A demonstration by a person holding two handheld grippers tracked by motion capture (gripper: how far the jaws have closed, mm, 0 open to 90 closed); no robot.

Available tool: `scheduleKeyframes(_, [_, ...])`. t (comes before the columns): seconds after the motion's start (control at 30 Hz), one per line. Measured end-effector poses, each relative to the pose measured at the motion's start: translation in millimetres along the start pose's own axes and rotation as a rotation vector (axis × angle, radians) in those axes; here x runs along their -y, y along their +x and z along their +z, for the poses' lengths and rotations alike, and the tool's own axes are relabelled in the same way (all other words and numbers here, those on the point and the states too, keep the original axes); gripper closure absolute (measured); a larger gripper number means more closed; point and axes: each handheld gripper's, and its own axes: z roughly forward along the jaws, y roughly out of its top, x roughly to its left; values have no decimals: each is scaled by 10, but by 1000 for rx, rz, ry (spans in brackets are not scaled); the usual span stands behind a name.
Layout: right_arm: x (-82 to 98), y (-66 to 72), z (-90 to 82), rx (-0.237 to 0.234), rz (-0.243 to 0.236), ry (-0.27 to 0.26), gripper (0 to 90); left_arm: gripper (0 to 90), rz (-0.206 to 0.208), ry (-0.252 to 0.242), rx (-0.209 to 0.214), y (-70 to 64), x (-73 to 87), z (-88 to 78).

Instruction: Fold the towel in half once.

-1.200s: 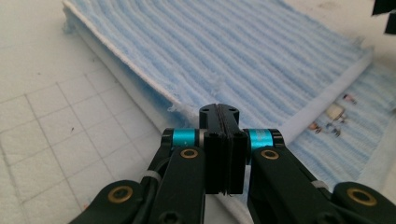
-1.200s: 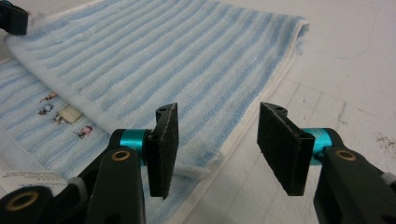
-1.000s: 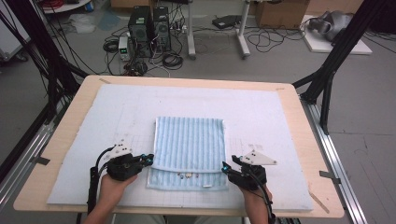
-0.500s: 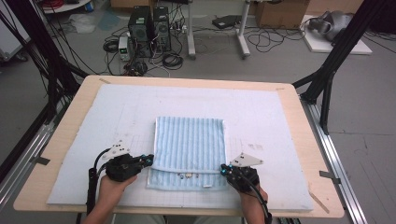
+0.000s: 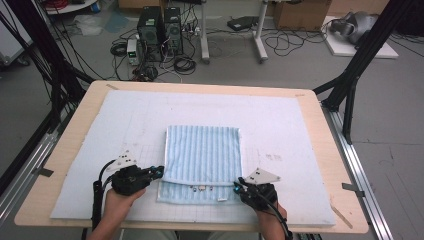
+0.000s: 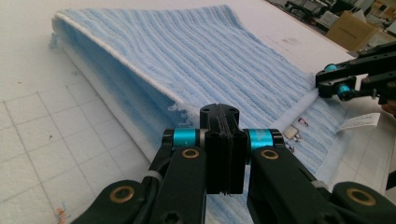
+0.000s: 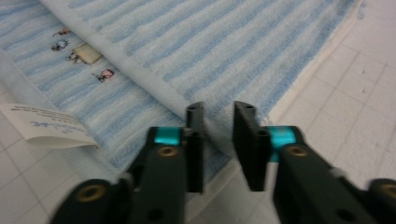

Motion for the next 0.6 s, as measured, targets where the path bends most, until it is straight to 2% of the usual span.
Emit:
scheduleKeyframes(0.13, [-19, 19, -6, 9, -30, -4, 876, 890, -8, -4, 1, 19, 2, -17])
scheduleKeyframes(0.2, [-26, 22, -36, 9, -22, -24, 875, 890, -25, -16, 8, 19, -3, -36])
scheduleKeyframes(0.23, [-32, 20, -56, 11, -24, -32, 875, 890, -19, -15, 13, 19, -8, -49])
scheduleKeyframes(0.6, [-47, 156, -361, 10, -64, -89, 875, 890, -17, -22, 43, -64, 37, -215])
